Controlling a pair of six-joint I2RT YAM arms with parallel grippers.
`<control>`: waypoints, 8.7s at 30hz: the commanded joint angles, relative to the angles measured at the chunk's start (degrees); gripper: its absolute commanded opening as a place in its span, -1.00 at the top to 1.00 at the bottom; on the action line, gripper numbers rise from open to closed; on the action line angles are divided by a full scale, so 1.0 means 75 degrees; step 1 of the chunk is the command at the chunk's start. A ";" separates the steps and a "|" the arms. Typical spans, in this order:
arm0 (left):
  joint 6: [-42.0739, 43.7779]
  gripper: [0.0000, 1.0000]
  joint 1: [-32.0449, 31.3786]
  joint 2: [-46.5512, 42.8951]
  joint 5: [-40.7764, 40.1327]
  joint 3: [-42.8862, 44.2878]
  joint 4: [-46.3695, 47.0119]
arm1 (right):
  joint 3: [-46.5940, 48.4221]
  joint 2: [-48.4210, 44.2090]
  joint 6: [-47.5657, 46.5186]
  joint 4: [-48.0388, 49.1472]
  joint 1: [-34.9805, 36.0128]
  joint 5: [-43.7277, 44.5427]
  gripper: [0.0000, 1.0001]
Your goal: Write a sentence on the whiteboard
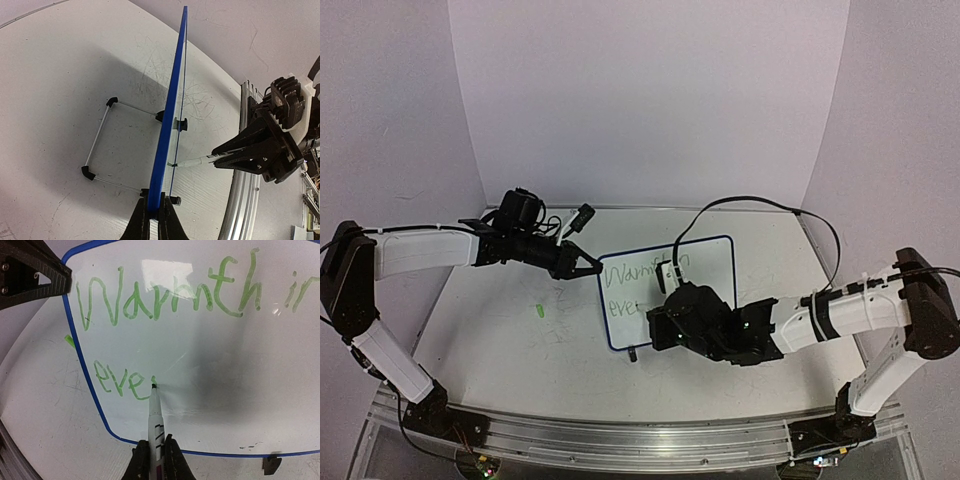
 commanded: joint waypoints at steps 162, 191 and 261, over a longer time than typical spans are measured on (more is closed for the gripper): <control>0.0513 1.00 -0.0082 -0.0105 -0.0381 0.0016 -0.0012 | -0.0322 -0.0311 0.0126 -0.0203 -0.0407 -0.0067 1.00; 0.0526 1.00 -0.0092 -0.0105 -0.0438 0.0009 -0.0028 | 0.0058 0.0119 0.0175 0.0011 -0.0119 -0.0173 1.00; 0.0623 1.00 -0.0104 -0.0176 -0.0764 0.0064 -0.0165 | -0.0827 -0.1730 -0.0978 -0.0247 -0.0122 0.0482 1.00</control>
